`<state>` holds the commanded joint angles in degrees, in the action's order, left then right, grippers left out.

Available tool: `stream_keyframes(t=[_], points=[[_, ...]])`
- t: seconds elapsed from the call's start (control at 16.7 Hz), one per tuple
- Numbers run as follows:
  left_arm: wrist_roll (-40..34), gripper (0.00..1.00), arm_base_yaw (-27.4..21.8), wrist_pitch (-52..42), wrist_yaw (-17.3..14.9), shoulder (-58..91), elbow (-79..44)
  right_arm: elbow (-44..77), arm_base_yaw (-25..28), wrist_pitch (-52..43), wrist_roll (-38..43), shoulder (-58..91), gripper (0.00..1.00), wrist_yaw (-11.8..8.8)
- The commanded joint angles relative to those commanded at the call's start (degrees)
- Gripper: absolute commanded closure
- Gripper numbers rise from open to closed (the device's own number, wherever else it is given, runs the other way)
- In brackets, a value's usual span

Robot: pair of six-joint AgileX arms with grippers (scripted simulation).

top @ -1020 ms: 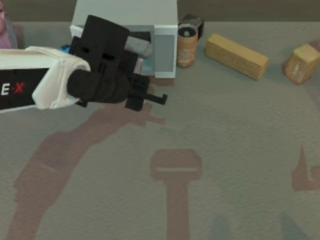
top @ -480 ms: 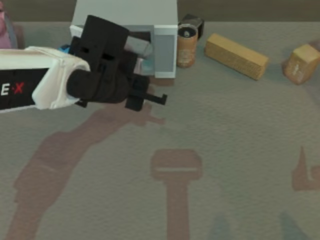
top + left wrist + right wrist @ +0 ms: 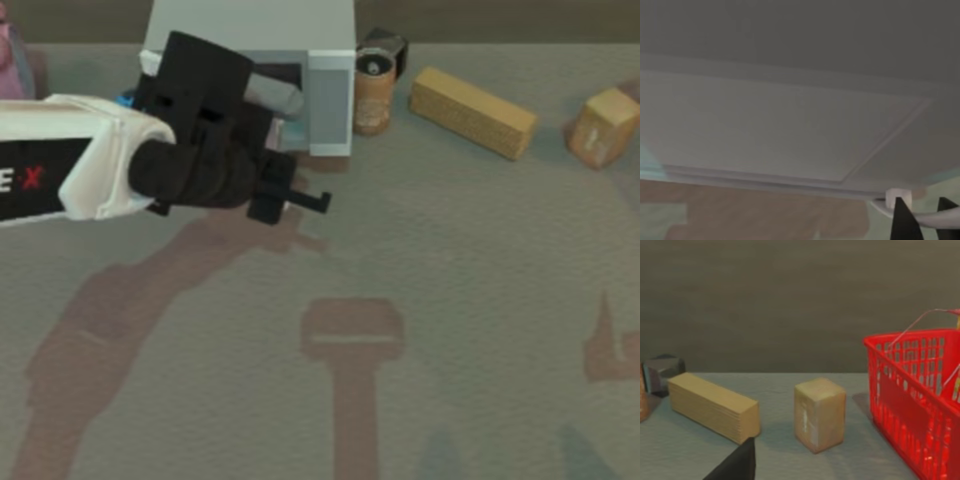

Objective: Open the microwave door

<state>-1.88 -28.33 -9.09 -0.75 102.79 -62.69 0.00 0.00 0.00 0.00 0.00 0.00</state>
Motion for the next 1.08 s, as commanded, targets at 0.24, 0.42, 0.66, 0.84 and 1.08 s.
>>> stream_keyframes(t=[0.24,0.42,0.66,0.84,1.08], points=[[2.22,1.00,1.08,0.26,-1.48,-0.99,1.20,0.00,0.00,0.00,0.00,0.00,0.00,0.00],[2.23,1.00,1.08,0.26,-1.49,-0.99,1.21,0.00,0.00,0.00,0.00,0.00,0.00,0.00],[2.23,1.00,1.08,0.26,-1.49,-0.99,1.21,0.00,0.00,0.00,0.00,0.00,0.00,0.00],[2.23,1.00,1.08,0.26,-1.49,-0.99,1.21,0.00,0.00,0.00,0.00,0.00,0.00,0.00],[2.23,1.00,1.08,0.26,-1.49,-0.99,1.21,0.00,0.00,0.00,0.00,0.00,0.00,0.00]])
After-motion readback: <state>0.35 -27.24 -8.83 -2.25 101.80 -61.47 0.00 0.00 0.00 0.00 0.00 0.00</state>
